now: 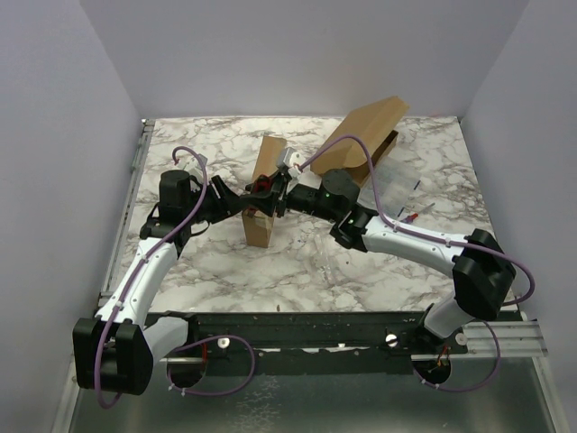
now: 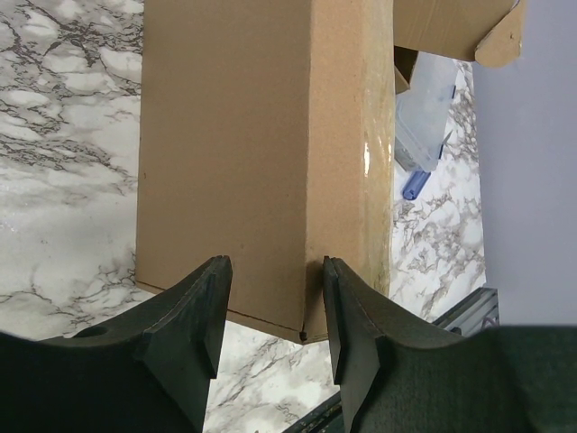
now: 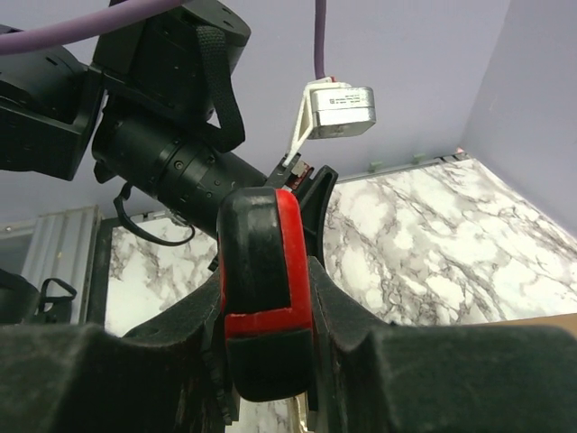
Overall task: Unpack the express box
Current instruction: Cut the express box at the center of the board.
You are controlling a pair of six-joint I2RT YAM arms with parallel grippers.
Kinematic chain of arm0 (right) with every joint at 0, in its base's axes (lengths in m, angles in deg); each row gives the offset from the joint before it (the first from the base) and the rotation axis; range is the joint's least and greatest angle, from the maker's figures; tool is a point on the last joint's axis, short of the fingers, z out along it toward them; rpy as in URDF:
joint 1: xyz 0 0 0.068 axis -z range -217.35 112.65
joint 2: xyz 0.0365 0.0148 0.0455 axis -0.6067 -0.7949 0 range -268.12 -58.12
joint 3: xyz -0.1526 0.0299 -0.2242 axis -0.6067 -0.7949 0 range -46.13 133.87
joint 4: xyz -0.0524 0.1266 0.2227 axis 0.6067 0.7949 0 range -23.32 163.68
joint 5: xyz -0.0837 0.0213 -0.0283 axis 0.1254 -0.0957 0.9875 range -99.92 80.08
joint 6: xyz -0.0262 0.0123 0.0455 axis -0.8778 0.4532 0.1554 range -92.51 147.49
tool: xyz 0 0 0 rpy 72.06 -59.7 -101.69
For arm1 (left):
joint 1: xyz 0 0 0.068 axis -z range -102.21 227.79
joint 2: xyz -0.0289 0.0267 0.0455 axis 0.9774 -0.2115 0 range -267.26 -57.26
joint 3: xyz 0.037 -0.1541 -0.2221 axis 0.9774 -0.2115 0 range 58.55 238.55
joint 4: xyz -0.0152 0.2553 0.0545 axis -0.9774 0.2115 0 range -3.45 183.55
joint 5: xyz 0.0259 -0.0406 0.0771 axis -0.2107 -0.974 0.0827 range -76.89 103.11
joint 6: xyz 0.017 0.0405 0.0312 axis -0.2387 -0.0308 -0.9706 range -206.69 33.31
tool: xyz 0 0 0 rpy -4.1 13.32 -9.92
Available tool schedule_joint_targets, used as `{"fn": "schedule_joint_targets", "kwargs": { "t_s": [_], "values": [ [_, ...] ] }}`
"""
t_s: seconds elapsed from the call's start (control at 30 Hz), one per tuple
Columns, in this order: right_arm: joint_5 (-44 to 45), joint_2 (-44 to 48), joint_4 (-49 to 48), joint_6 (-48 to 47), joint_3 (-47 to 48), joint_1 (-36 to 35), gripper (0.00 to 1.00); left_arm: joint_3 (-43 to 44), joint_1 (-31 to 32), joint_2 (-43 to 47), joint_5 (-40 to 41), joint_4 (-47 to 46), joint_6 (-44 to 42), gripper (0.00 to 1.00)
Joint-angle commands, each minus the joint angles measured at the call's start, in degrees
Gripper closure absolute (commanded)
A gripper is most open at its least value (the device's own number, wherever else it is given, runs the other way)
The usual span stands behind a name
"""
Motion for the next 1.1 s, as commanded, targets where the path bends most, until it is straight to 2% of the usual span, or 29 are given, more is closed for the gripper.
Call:
{"fn": "schedule_joint_targets", "kwargs": {
  "t_s": [0.0, 1.07],
  "values": [
    [-1.6, 2.3, -3.4, 1.9, -0.3, -0.5, 1.0, -1.9, -0.4, -1.3, 1.6, 4.3, -2.5, 0.5],
    [1.4, -1.0, -0.3, -5.5, 0.3, -0.4, 1.0, -2.4, -0.5, -1.0, 1.2, 4.3, -2.3, 0.52]
  ]
}}
